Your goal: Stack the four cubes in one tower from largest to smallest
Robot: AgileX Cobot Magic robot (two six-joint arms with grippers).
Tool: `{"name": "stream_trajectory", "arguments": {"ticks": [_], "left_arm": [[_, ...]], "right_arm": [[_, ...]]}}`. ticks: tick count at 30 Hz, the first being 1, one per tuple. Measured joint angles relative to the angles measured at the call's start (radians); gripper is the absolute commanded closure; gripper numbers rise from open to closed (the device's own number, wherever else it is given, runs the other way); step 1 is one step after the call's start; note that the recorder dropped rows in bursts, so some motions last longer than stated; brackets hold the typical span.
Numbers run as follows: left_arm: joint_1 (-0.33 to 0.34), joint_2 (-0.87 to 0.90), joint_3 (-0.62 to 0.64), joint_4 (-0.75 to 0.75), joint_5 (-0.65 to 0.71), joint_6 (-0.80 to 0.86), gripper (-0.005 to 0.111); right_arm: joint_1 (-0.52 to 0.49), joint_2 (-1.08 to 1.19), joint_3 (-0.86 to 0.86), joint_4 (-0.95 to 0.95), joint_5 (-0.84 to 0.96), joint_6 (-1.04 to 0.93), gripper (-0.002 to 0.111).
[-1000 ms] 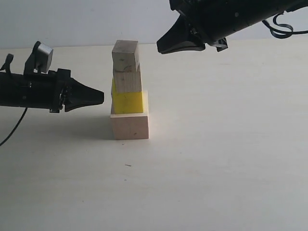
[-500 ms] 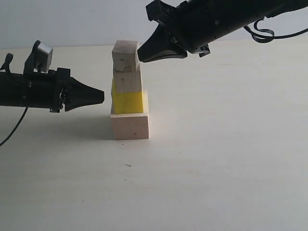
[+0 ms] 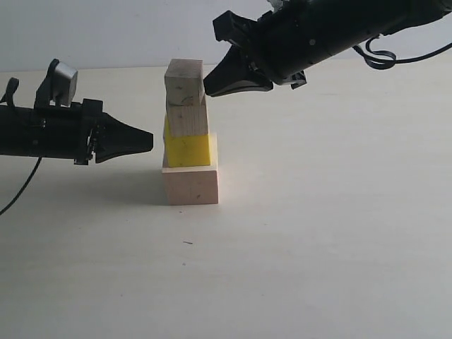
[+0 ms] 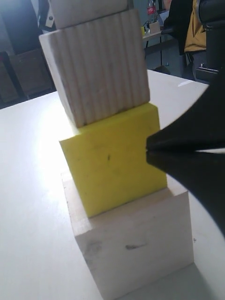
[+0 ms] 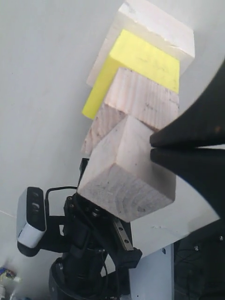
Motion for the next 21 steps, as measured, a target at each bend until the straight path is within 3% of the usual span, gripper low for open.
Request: {"name": "stream_trajectory", "arguments": {"ticks": [21], "left_arm": [[0.0,0.0,0.0,0.0,0.004,0.0,0.107]], "right_arm": [[0.0,0.034,0.0,0.075,-0.007,-0.061,0.108]]}}
